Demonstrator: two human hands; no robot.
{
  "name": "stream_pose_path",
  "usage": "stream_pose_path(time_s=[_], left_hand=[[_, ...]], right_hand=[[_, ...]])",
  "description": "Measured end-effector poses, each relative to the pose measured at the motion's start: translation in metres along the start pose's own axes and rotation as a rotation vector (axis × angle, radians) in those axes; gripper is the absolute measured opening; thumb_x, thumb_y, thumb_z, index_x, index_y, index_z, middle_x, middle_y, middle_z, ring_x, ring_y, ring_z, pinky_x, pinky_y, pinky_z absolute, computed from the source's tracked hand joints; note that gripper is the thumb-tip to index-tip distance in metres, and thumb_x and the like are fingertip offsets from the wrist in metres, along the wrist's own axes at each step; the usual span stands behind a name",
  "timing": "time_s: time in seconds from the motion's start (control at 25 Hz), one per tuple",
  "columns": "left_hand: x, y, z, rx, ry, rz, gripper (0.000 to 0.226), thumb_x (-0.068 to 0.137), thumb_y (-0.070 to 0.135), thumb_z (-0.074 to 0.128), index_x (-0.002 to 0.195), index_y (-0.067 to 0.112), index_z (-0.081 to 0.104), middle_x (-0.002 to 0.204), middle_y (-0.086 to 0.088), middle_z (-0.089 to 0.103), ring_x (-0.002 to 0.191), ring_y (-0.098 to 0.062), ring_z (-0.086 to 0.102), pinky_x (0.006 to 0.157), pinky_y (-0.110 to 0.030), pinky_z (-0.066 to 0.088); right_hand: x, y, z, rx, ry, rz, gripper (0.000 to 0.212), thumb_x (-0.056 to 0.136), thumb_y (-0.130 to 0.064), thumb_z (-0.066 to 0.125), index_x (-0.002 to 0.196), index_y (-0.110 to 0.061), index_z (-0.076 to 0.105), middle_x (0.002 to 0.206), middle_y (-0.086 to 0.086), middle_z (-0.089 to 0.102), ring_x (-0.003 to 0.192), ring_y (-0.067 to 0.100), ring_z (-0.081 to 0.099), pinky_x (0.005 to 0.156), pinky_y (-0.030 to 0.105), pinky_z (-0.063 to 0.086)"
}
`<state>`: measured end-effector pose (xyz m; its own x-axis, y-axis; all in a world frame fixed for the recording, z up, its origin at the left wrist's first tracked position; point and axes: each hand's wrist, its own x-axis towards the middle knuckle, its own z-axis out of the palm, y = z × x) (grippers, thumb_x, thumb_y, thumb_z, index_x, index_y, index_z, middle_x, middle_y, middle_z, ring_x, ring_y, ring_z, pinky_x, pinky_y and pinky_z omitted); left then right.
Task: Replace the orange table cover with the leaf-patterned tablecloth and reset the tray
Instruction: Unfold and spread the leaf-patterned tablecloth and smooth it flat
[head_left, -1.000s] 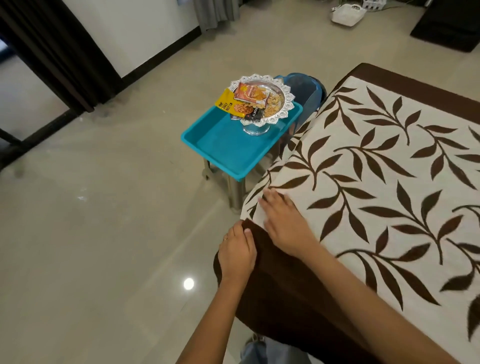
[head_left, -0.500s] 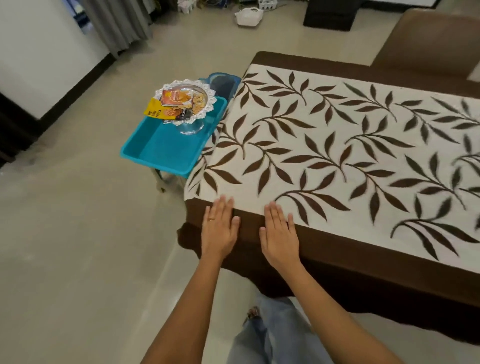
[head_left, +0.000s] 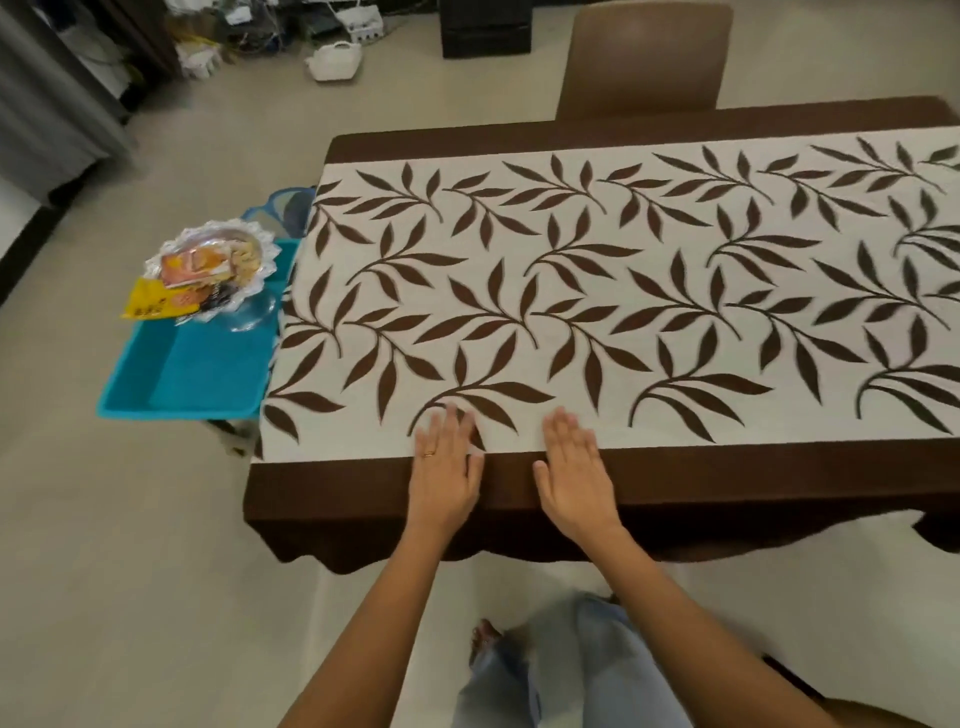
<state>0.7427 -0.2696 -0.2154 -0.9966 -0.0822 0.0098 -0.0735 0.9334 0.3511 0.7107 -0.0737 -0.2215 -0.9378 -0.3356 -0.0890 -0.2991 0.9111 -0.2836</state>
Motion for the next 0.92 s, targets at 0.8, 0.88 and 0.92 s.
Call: stream_pose_path(time_s=[0.8, 0.88, 0.92], left_hand=[[0.047, 0.194, 0.094, 0.076, -0.125, 0.144, 0.061, 0.098, 0.053, 0.021, 0.153, 0.027, 0.018, 0.160, 0.001, 0.013, 0.148, -0.017, 0.009, 0.119, -0.045, 0.006], [0.048, 0.196, 0.094, 0.078, -0.132, 0.145, 0.062, 0.096, 0.054, 0.023, 0.153, 0.027, 0.021, 0.160, 0.001, 0.016, 0.148, -0.017, 0.010, 0.119, -0.045, 0.007], [0.050, 0.200, 0.092, 0.079, -0.132, 0.138, 0.063, 0.096, 0.054, 0.023, 0.152, 0.026, 0.025, 0.159, 0.000, 0.021, 0.147, -0.019, 0.014, 0.119, -0.046, 0.009]], right_hand=[[-0.019, 0.230, -0.056, -0.034, 0.042, 0.078, 0.059, 0.099, -0.039, 0.024, 0.153, -0.016, 0.014, 0.160, 0.004, 0.010, 0.149, 0.019, 0.005, 0.117, 0.043, 0.001], [-0.025, 0.280, -0.071, -0.052, 0.044, 0.167, 0.060, 0.100, -0.042, 0.018, 0.154, -0.018, 0.008, 0.161, 0.002, 0.004, 0.149, 0.017, -0.002, 0.118, 0.041, -0.005], [-0.028, 0.302, -0.080, -0.063, 0.046, 0.208, 0.061, 0.100, -0.043, 0.017, 0.154, -0.018, 0.006, 0.161, 0.001, 0.002, 0.149, 0.017, -0.004, 0.118, 0.040, -0.007]])
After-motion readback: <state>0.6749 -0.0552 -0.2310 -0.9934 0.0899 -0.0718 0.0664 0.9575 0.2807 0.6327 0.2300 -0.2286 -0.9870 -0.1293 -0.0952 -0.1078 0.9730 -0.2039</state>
